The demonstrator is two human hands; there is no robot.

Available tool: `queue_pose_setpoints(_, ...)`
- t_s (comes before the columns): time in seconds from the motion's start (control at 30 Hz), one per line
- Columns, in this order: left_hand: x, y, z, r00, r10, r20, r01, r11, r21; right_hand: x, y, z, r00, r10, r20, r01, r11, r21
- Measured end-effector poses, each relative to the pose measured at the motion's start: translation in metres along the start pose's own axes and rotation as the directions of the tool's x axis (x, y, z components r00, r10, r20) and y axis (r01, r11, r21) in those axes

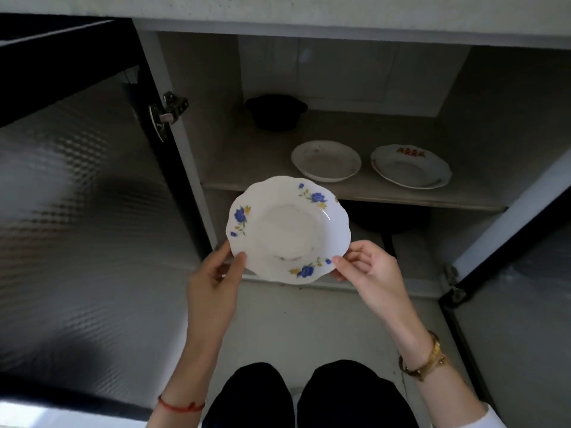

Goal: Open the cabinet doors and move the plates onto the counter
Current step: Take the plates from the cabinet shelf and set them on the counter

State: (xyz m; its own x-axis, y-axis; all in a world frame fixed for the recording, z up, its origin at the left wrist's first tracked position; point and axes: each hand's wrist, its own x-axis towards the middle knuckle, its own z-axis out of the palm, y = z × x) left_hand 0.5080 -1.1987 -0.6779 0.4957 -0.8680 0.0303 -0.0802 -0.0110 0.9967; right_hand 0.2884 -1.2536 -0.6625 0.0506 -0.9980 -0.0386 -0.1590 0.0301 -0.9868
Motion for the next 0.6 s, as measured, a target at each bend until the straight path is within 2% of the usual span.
queue_pose_setpoints(0.27, -0.04, -0.003, -0.006, 0.999, -0.04, -0.01, 0.04, 0.999, 0.018, -0.037, 0.01, -0.014, 0.999, 0.001, 0.044, -0.001, 1.0, -0.001)
queue_pose_setpoints(0.6, -0.045, -0.007, -0.001, 0.997, -0.071, -0.039, 0.072, 0.997, 0.022, -0.041, 0.013, -0.022, 0.999, 0.013, 0.05, -0.012, 1.0, -0.021)
